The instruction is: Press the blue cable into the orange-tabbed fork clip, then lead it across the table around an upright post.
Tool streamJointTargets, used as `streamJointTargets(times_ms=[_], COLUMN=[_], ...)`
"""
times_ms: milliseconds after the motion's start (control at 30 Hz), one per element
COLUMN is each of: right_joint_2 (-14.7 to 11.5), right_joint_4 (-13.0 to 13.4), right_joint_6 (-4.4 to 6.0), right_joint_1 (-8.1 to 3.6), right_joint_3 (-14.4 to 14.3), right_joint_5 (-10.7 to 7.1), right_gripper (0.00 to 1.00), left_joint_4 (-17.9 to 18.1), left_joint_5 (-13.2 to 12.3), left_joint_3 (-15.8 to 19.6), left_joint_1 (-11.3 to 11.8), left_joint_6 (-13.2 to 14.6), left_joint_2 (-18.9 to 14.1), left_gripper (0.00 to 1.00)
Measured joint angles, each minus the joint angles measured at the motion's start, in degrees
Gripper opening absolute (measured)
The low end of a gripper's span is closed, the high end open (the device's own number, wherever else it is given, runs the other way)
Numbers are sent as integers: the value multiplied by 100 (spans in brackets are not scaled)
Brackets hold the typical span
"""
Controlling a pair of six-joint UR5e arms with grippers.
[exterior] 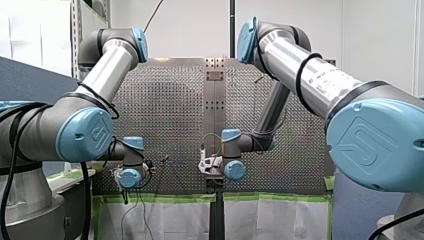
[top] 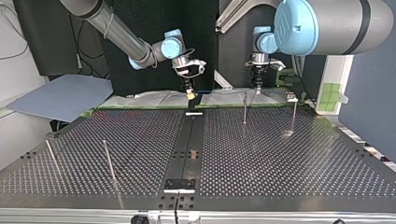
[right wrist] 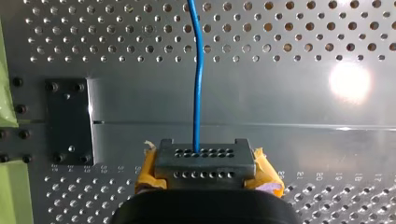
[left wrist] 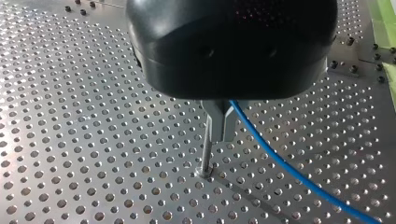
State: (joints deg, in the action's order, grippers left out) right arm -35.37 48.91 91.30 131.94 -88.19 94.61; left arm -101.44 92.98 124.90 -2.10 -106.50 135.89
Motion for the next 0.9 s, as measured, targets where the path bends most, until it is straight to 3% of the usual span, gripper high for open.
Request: streamJointTargets(times_ms=[267,900], right_joint_2=[185,369], right_joint_4=[-87,-124], right_joint_6=[52,37], right_joint_1=[-31,-145], right_joint_3=[140,259], right_joint_5=[35,58], right_gripper=[0,0], left_joint_4=[-60,-295], left_joint_5=[-35,-48], left_joint_3=[-66,-276], left_joint_1=[-4,4], left_joint_6=[-11,-20], left_joint_2=[1,5], left_gripper=[0,0])
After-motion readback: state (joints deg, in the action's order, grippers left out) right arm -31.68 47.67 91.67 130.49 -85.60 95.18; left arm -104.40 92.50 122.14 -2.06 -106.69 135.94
